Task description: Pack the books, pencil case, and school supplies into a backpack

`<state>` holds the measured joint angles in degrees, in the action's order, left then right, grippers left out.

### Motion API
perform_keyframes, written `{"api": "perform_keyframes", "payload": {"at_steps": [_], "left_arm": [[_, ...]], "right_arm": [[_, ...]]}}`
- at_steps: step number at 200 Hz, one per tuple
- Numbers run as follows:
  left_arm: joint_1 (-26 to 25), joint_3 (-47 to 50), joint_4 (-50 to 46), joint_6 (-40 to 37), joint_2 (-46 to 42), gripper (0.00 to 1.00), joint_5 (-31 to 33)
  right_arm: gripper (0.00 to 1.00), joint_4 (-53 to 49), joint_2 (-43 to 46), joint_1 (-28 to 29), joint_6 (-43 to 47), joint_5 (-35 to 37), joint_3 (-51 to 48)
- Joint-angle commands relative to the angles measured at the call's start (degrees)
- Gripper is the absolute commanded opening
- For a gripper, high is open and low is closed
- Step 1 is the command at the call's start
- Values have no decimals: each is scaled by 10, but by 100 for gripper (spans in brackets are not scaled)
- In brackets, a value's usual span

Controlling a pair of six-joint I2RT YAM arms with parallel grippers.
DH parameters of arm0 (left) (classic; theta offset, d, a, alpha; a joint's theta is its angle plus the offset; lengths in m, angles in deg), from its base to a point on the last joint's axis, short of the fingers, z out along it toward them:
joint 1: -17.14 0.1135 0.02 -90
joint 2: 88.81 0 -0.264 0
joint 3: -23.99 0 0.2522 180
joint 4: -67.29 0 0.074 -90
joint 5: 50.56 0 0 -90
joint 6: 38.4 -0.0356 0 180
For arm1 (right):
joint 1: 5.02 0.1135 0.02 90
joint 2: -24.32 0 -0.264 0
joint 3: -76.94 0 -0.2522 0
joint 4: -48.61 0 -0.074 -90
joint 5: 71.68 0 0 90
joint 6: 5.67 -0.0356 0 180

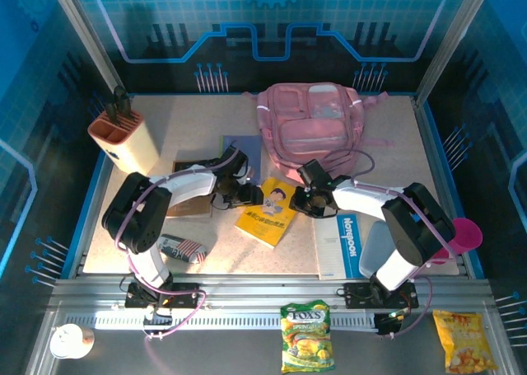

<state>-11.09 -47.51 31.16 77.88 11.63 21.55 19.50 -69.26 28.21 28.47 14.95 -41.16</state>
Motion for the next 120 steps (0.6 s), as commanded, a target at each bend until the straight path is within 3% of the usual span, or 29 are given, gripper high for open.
{"api": "perform_keyframes", "payload": {"at_steps": [1, 50, 120], "left_arm": [[-18, 21, 17, 32, -13, 49, -71], [-26, 84, 121, 110, -43, 50, -119], [-26, 78, 131, 128, -19, 57, -126]], "right_arm": [[26, 13, -18, -11, 6, -1, 6], [25, 32, -22, -14, -10, -9, -15], [26, 46, -22, -19, -18, -20, -28]]}}
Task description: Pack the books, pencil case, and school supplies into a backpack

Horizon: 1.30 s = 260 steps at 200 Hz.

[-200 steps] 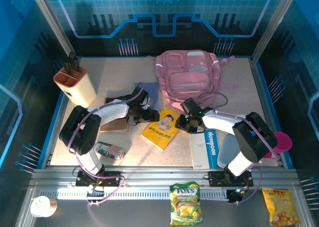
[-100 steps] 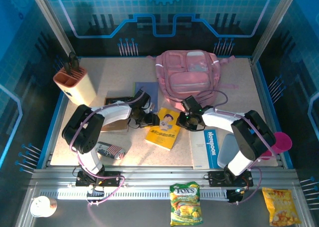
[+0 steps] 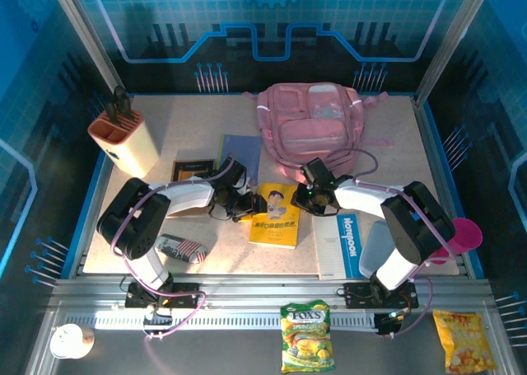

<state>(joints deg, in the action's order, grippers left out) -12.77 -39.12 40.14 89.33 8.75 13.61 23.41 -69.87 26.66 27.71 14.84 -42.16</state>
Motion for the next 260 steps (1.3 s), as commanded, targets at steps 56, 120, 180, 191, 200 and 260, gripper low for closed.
{"api": "perform_keyframes", "payload": {"at_steps": [56, 120, 180, 191, 200, 260], "left_arm": [[-9, -1, 60, 6, -55, 44, -89], [-12, 71, 206, 110, -51, 34, -107], [-8, 57, 199, 119, -39, 14, -71], [-1, 55, 193, 118, -50, 7, -65], [8, 57, 190, 117, -63, 3, -64], [88, 37, 165, 100, -194, 0, -56]], "right_arm": [[25, 17, -6, -7, -13, -19, -29], [24, 35, 4, -8, -13, -35, -42], [31, 49, 33, -13, -3, -38, -56], [37, 40, 48, -18, 3, -29, -54], [46, 31, 62, -23, 9, -22, -51], [83, 40, 123, -40, 29, -11, 5]]}}
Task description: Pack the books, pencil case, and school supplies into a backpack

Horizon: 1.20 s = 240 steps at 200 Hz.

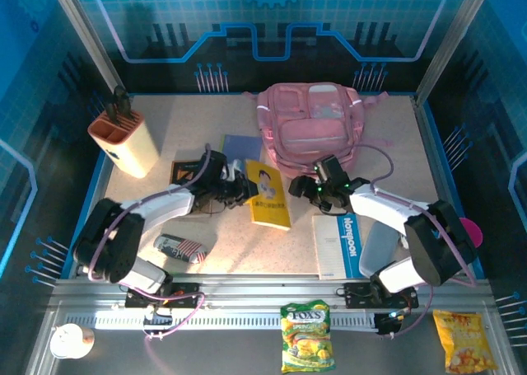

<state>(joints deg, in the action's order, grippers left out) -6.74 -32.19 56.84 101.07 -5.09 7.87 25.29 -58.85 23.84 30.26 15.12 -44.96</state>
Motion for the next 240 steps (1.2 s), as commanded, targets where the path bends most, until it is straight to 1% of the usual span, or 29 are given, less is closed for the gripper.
{"api": "perform_keyframes", "payload": {"at_steps": [1, 22, 41, 59, 68, 98, 124, 143, 155, 199, 224, 240], "left_arm": [[30, -34, -3, -17, -56, 0, 2], [70, -39, 5, -13, -72, 0, 1], [101, -33, 43, 13, -82, 0, 7], [121, -19, 101, 51, -93, 0, 36], [127, -12, 125, 70, -98, 0, 58], [129, 15, 206, 127, -113, 0, 125], [129, 32, 278, 189, -113, 0, 148], [128, 34, 298, 218, -109, 0, 150], [128, 34, 311, 232, -105, 0, 145], [125, 36, 361, 286, -88, 0, 126], [120, 36, 392, 304, -76, 0, 125], [116, 35, 406, 311, -69, 0, 126]], "right_arm": [[83, 25, 12, -12, 2, -16, 34], [85, 91, 1, -12, -38, -57, 47], [88, 165, -15, -7, -89, -86, 53], [90, 185, -20, 9, -124, -72, 57], [92, 182, -18, 18, -136, -58, 79], [95, 199, -9, 41, -190, -31, 77], [96, 216, -4, 68, -260, -12, 76], [96, 247, -6, 88, -290, -6, 76], [96, 288, -13, 97, -303, -10, 78], [95, 383, -43, 108, -338, -20, 85], [93, 389, -60, 106, -339, -31, 106], [89, 401, -72, 106, -339, -37, 113]]}}
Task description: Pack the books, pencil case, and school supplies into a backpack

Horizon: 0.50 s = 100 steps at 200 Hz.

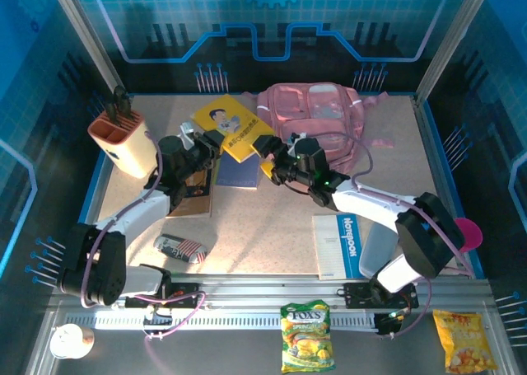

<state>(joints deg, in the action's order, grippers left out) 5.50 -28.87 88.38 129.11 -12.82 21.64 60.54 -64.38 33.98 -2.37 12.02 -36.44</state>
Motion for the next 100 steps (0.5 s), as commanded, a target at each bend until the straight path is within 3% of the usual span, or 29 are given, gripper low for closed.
{"api": "perform_keyframes", "payload": {"at_steps": [1, 56, 100], "left_arm": [[-7, 2, 91, 31, 9, 0, -12], [-17, -1, 115, 41, 30, 0, -10], [-17, 0, 117, 40, 44, 0, -20]], "right_arm": [[89, 49, -17, 4, -13, -6, 28], [65, 183, -38, -9, -9, 10, -6], [54, 174, -57, -28, -2, -20, 7]]}}
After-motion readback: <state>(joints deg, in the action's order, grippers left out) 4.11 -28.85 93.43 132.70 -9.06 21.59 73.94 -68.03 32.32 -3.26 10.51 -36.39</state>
